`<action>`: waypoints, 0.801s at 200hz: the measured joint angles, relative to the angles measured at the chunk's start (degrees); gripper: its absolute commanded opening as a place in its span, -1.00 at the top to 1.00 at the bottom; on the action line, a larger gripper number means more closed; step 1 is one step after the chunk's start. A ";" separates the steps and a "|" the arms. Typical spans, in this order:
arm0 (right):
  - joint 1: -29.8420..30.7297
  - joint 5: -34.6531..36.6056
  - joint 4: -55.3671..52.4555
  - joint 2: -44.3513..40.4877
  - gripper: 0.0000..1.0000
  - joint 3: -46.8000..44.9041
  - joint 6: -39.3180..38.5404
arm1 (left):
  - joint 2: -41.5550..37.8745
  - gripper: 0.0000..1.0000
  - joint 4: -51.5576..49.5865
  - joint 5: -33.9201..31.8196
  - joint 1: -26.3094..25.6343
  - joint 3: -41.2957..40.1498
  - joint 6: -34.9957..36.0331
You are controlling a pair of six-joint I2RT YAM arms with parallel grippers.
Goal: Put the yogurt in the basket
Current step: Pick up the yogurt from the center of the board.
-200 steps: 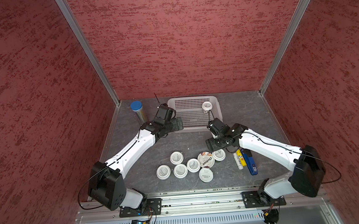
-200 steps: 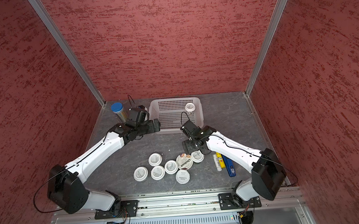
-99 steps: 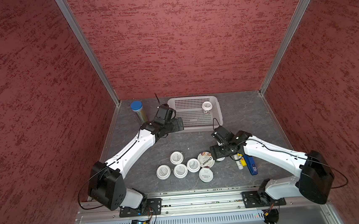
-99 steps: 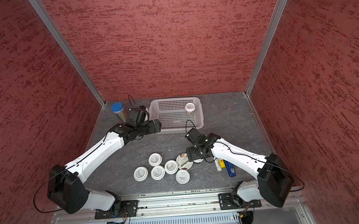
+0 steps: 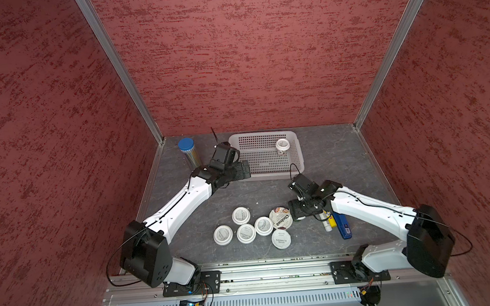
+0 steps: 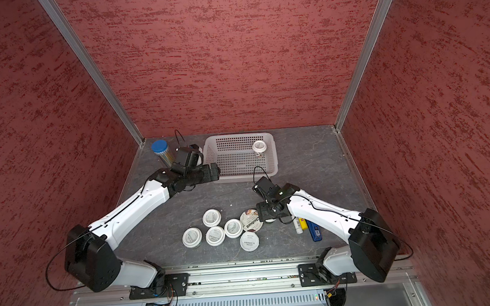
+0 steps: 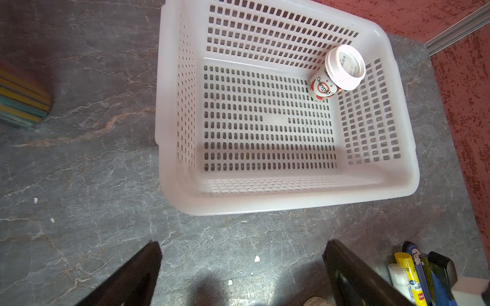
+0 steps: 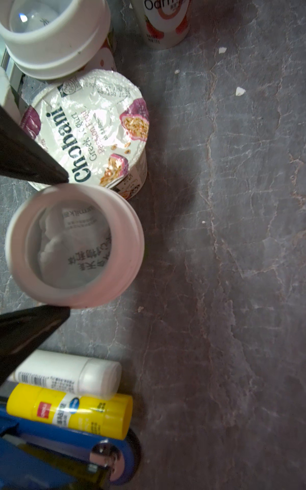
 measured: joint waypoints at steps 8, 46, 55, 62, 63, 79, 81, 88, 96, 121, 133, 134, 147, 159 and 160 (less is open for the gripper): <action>-0.02 0.35 0.04 0.04 -0.50 0.00 0.00 | 0.02 -0.99 0.00 0.00 0.00 0.00 0.00; -0.79 1.25 0.61 0.07 -0.49 0.00 -0.11 | 0.02 -0.99 0.02 0.04 0.00 0.00 0.00; -1.11 1.60 0.74 0.13 -0.49 0.00 -0.26 | 0.00 -0.99 0.00 0.17 0.00 0.00 0.00; -1.40 1.84 0.83 0.22 -0.49 0.00 -0.46 | 0.02 -1.00 0.00 0.22 0.00 -0.02 0.00; -1.42 1.86 0.83 0.24 -0.49 0.00 -0.48 | 0.02 -0.99 0.00 0.22 0.00 0.00 0.00; -1.95 2.23 1.07 0.39 -0.50 0.00 -0.94 | 0.02 -0.99 0.00 0.26 0.00 -0.02 0.00; -1.99 2.25 1.07 0.42 -0.51 0.00 -0.94 | 0.02 -0.99 0.00 0.24 0.00 -0.02 0.00; -2.16 2.45 1.09 0.46 -0.53 0.00 -1.11 | 0.02 -0.99 0.02 0.24 0.00 -0.02 0.00; -2.29 2.60 1.14 0.50 -0.58 0.00 -1.29 | 0.02 -0.99 0.02 0.24 0.00 -0.02 0.00; -2.54 2.93 1.11 0.48 -0.77 0.00 -1.77 | 0.00 -0.99 0.02 0.24 0.00 -0.02 0.00; -2.62 2.97 1.14 0.48 -0.85 0.02 -1.79 | 0.00 -0.99 0.02 0.24 0.00 -0.02 -0.02; -2.62 2.97 1.14 0.48 -0.85 0.02 -1.79 | 0.00 -1.00 0.02 0.24 0.00 -0.02 0.00; -2.67 2.95 1.20 0.39 -0.91 0.02 -1.75 | -0.04 -0.99 0.00 0.22 0.00 -0.02 0.00; -2.67 2.93 1.33 0.11 -0.92 0.02 -1.70 | -0.15 -0.99 0.00 0.20 0.00 -0.02 0.00; -2.67 2.93 1.38 0.04 -0.92 0.02 -1.68 | -0.15 -0.99 0.02 0.20 0.00 -0.02 0.00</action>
